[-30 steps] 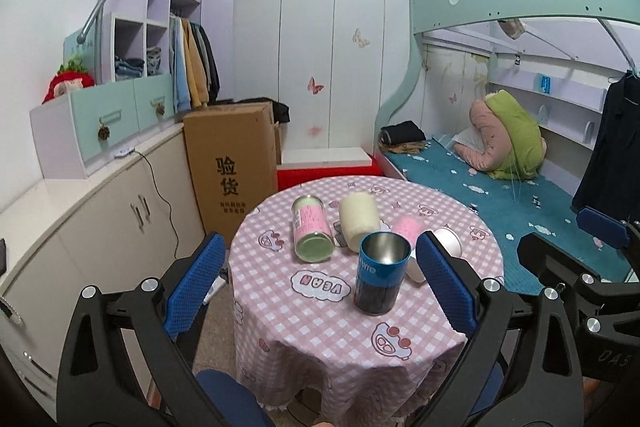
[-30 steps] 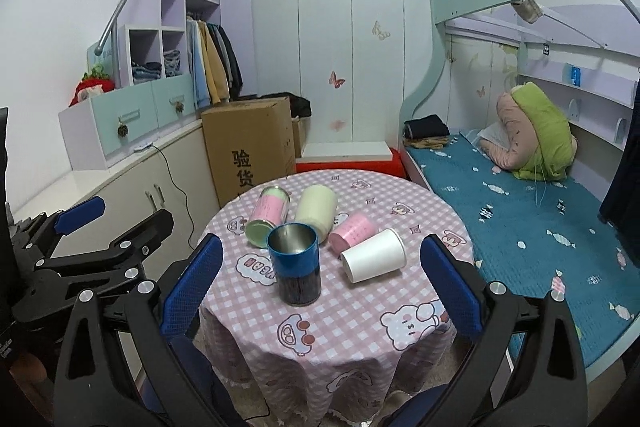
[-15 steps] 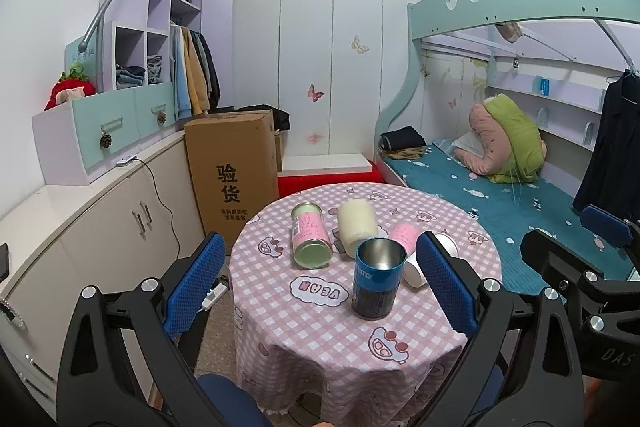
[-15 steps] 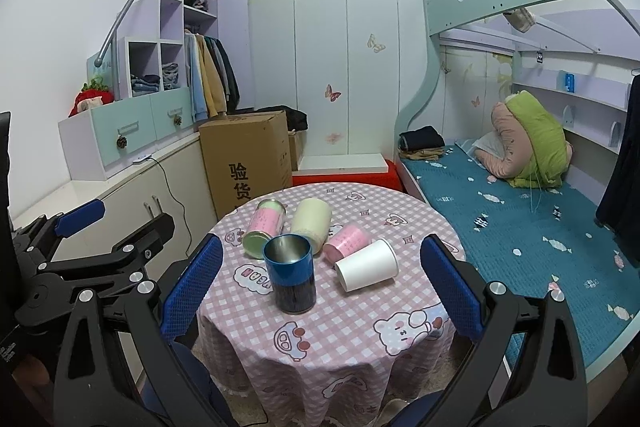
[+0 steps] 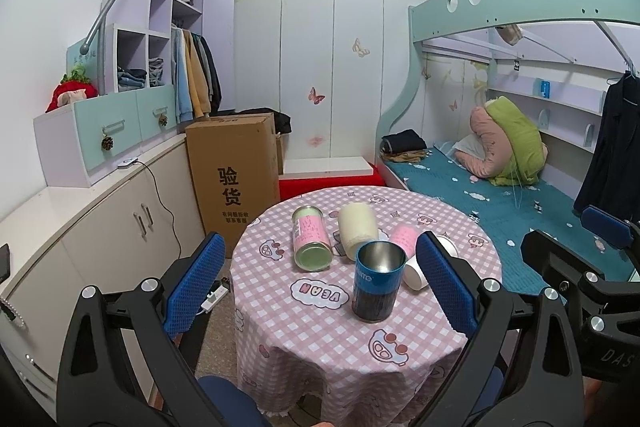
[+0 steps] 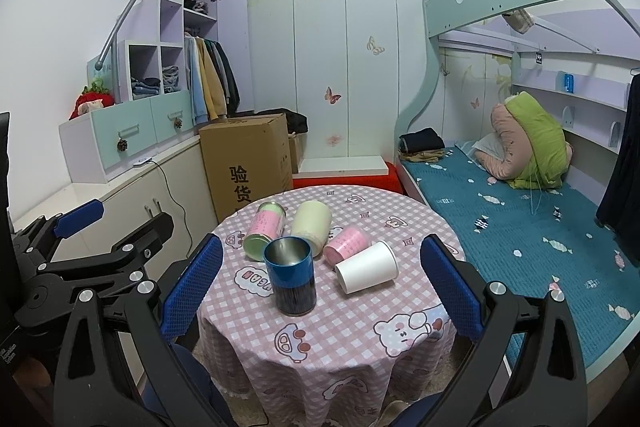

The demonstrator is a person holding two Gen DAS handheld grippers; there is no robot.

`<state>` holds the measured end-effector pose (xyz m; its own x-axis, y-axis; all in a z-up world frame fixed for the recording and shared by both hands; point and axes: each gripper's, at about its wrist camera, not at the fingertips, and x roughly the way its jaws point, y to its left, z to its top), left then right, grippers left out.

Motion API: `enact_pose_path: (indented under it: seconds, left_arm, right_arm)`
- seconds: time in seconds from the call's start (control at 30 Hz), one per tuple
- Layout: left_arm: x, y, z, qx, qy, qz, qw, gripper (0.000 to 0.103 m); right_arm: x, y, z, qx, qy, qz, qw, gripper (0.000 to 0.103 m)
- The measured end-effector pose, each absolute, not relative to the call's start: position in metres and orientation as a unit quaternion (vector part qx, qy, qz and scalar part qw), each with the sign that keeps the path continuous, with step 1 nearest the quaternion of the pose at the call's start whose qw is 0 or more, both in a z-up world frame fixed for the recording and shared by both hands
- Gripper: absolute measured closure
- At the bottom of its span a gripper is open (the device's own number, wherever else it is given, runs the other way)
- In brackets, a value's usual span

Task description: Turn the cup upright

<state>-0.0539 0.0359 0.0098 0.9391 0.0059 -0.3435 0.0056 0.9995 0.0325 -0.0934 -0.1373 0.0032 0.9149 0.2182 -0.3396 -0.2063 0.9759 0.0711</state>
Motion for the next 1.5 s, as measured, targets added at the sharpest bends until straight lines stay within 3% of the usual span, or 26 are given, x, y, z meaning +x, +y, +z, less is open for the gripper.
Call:
enact_pose_path:
  seconds: [1.5]
  left_arm:
    - [-0.05,0.036,0.024,0.018,0.16,0.006,0.987,0.007]
  right_arm:
    - [-0.094,-0.135,0.012,0.023,0.171,0.111,0.979,0.007]
